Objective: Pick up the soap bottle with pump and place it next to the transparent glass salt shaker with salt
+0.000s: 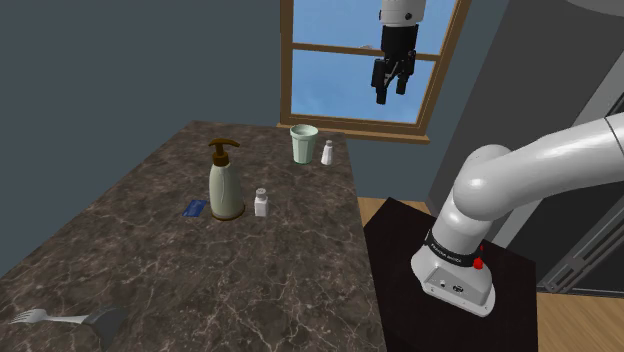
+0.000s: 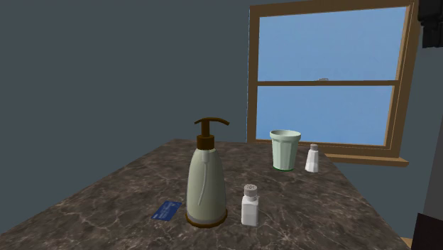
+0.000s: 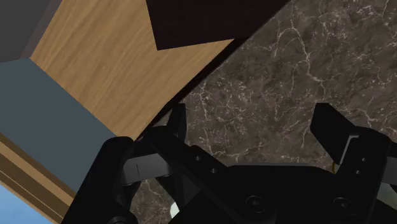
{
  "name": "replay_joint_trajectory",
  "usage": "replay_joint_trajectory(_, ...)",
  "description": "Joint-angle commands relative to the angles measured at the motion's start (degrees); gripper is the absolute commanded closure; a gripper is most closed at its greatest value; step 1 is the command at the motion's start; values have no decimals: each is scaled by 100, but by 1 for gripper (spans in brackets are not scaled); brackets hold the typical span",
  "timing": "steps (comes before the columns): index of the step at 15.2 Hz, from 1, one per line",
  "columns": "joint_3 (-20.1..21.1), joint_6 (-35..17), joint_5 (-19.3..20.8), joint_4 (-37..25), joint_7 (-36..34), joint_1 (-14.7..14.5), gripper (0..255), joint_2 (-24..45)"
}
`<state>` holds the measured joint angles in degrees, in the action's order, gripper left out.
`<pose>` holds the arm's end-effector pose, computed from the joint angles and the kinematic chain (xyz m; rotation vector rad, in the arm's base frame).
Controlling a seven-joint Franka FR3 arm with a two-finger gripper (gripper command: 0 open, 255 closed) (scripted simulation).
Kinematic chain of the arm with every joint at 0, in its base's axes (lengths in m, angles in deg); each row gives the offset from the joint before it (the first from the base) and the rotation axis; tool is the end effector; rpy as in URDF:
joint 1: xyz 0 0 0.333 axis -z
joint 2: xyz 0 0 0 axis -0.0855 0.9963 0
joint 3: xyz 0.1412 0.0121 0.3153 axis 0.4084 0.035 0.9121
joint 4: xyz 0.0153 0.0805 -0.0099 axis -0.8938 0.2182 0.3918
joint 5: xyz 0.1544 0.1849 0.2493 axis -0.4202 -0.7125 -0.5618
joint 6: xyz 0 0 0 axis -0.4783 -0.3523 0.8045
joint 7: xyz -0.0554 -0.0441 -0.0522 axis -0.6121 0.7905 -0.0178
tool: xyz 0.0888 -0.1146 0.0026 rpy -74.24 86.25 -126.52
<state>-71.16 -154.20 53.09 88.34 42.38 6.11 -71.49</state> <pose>0.2083 -0.0076 0.5839 3.0208 -0.2160 -0.1075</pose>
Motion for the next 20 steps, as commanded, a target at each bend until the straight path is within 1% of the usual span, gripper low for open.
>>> replay_joint_trajectory(1, 0, 0, 0, 0, 0, 0, 0, 0)
replay_joint_trajectory(5, 252, -515, -224, -133, -290, -89, 0, 648)
replay_joint_trajectory(10, 558, -1093, -418, -457, -628, -181, 0, 1537)
replay_joint_trajectory(15, 848, -1568, -504, -956, -957, -252, 0, 2491)
replay_joint_trajectory(20, 1113, -1915, -470, -1629, -1295, -325, 0, 3495)
